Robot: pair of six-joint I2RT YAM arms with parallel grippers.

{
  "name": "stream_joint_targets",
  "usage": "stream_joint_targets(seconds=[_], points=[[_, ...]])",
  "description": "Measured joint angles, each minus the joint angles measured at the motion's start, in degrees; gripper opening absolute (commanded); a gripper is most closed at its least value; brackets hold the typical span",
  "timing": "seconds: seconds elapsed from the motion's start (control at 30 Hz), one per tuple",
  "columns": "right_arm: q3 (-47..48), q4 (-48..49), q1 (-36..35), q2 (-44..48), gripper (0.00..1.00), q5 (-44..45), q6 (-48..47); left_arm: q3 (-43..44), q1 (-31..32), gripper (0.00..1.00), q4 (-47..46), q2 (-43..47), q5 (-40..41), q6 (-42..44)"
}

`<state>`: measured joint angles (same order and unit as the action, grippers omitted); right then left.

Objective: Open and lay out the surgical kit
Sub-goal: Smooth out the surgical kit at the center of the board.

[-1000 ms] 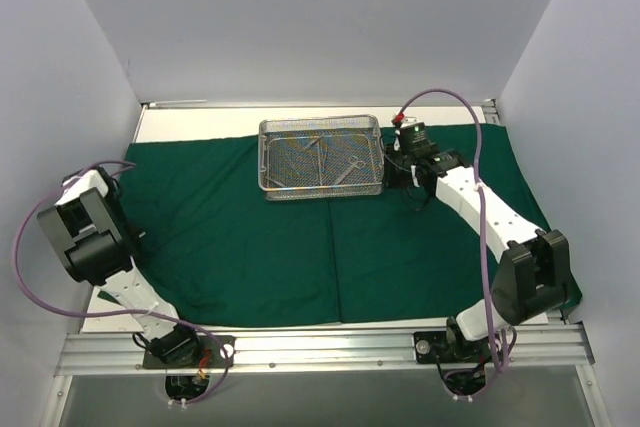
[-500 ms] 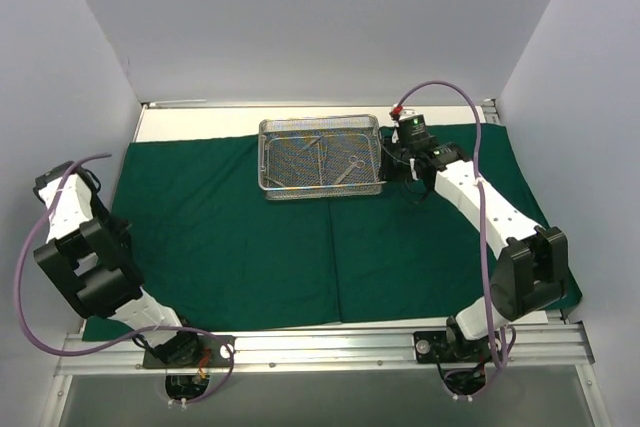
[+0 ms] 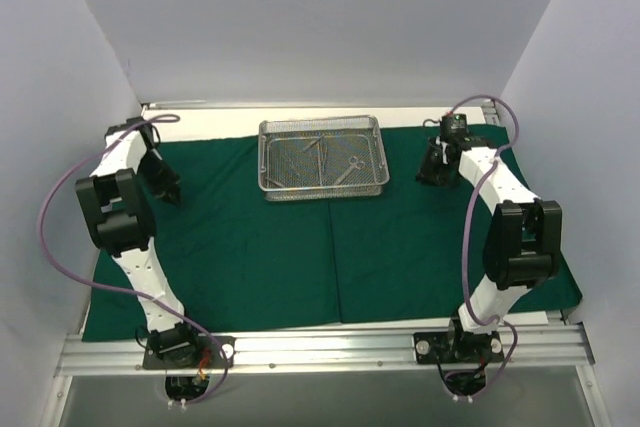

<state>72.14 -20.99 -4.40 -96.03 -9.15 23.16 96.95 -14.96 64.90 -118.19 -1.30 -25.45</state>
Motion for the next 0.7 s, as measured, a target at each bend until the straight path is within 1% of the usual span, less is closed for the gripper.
stream_joint_targets(seconds=[0.03,0.07,0.13,0.2,0.23,0.37,0.53,0.63,0.7], points=[[0.0,-0.02,1.2,-1.03,0.12,-0.31,0.17,0.87,0.59,0.03,0.13,-1.86,-0.63,-0.07],[0.02,-0.07,2.34,-1.99,0.08,-0.44,0.42,1.99,0.92,0.02,0.37,-3.85,-1.03,-0.04],[0.04,-0.11,3.85,-3.56,0.06,-0.52,0.59,4.07,0.96,0.02,0.42,-7.63,-1.42,-0.31],[0.04,0.17,4.33,-4.9,0.01,-0.79,0.63,5.99,0.63,0.02,0.59,-11.1,-1.73,-0.55],[0.04,0.42,4.33,-5.42,0.0,-0.87,0.63,7.85,0.5,0.02,2.23,-12.5,-2.34,-0.74],[-1.27,2.56,4.33,-7.37,0.0,-1.77,0.63,14.93,0.2,0.02,6.12,-16.74,-2.62,-0.81],[-7.87,5.53,4.76,-9.42,0.0,-2.51,0.9,24.11,0.22,0.02,12.0,-22.45,-3.08,-0.59],[-9.53,7.56,5.86,-8.72,0.0,-4.59,1.31,27.65,-0.07,0.02,14.84,-24.65,-3.76,-0.37],[-10.51,8.81,6.19,-8.28,0.0,-5.29,1.81,28.55,-0.33,0.02,15.67,-25.24,-4.24,-0.35]])
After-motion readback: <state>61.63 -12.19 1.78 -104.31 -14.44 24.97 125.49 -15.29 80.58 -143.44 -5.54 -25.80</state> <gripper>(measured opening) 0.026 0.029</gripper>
